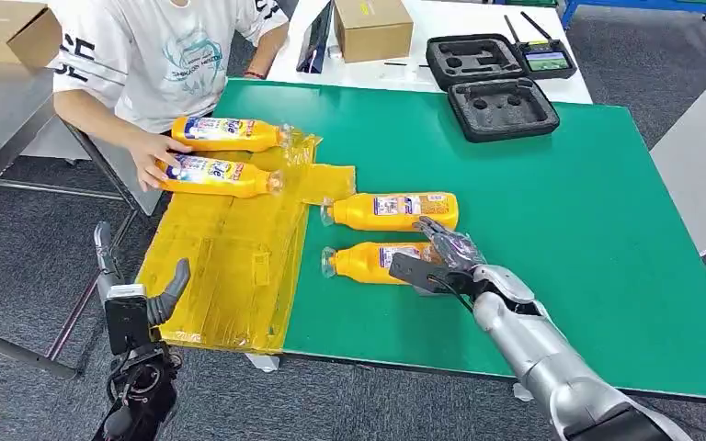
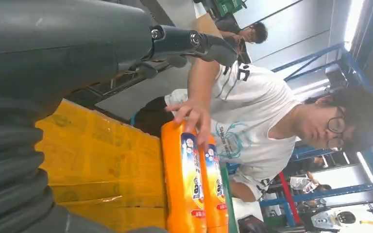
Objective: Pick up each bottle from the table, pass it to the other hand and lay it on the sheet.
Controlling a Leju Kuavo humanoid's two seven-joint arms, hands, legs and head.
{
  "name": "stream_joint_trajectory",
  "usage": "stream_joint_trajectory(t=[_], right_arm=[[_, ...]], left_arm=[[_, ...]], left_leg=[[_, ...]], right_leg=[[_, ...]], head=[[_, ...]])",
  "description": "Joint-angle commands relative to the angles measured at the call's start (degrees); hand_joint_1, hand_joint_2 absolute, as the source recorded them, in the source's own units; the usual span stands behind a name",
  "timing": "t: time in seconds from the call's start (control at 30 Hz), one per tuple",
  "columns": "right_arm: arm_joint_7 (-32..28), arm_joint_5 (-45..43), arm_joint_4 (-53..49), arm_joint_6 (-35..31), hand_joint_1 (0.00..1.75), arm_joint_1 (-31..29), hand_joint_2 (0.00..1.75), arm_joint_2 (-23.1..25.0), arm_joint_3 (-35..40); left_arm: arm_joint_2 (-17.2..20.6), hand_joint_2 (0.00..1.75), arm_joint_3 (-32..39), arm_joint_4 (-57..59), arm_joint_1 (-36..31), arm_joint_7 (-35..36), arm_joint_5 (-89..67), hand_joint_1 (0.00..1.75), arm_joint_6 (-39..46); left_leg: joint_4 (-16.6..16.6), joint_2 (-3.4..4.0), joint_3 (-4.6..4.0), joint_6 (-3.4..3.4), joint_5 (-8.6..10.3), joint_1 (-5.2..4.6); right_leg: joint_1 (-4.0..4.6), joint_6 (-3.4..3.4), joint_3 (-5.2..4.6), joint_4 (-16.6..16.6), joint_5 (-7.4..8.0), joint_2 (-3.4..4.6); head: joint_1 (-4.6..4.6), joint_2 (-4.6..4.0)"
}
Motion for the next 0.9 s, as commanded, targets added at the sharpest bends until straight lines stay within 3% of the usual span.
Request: stream_joint_trajectory(t=[0.03, 0.3, 0.47, 0.5, 0.53, 0.57, 0.9], right_arm=[[-0.4, -0.1, 6.2, 0.5, 0.00, -3.8, 1.75, 0.7, 2.3], [-2.5, -2.5, 7.2, 3.4, 0.00, -3.2, 1.75, 0.9, 3.1], [-3.2, -3.6, 8.0, 7.1, 0.00, -3.3, 1.75, 0.0, 3.8], [-3.3, -3.7, 8.3, 7.7, 0.66, -3.3, 1.75, -0.4, 4.0], [-3.2, -3.8, 8.6, 8.5, 1.59, -3.4, 1.75, -0.7, 4.5], [-3.1, -4.0, 8.9, 9.6, 1.75, -3.6, 1.75, -1.0, 5.2], [-3.0, -3.2, 10.6, 15.0, 1.75, -4.6, 1.75, -2.0, 8.5]], left_arm=[[0.6, 1.75, -1.3, 3.8, -1.5, 0.1, 0.3, 0.00, 0.8], [0.6, 1.75, -2.0, 6.1, -3.2, 0.1, 1.7, 0.00, -0.1], [0.6, 1.75, -2.4, 7.2, -3.7, 0.1, 2.3, 0.00, -0.8], [0.6, 1.75, -2.2, 7.8, -4.0, 0.1, 2.7, 0.00, -1.0], [0.6, 1.75, -2.3, 7.9, -4.1, 0.1, 2.9, 0.00, -1.0], [0.7, 1.75, -2.5, 8.0, -4.2, 0.1, 3.0, 0.00, -1.0], [0.4, 1.75, -2.9, 9.5, -5.0, 0.1, 3.5, 0.00, -1.1]], left_leg=[[0.0, 0.04, 0.20, 0.04, -0.08, -0.02], [0.0, -0.02, 0.43, 0.06, -0.17, -0.01], [0.0, -0.04, 0.14, 0.03, -0.02, -0.01], [0.0, -0.07, 0.29, 0.05, -0.08, -0.01], [0.0, -0.08, 0.37, 0.06, -0.11, -0.01], [0.0, -0.11, 0.32, 0.05, -0.08, 0.00], [-0.1, -0.13, 0.47, 0.05, -0.04, 0.01]], right_leg=[[0.00, -0.10, 0.18, 0.0, -0.08, -0.01], [0.04, -0.16, 0.42, 0.0, -0.19, -0.10], [0.00, -0.06, 0.13, 0.0, -0.05, -0.07], [0.02, -0.11, 0.30, 0.0, -0.12, -0.12], [0.03, -0.13, 0.37, 0.0, -0.15, -0.13], [0.04, -0.11, 0.34, -0.1, -0.12, -0.16], [0.03, -0.10, 0.48, -0.1, -0.09, -0.18]], head=[[0.00, 0.00], [0.00, -0.02], [0.00, 0.00], [0.00, -0.02], [0.00, 0.00], [0.00, 0.00], [0.00, -0.02]])
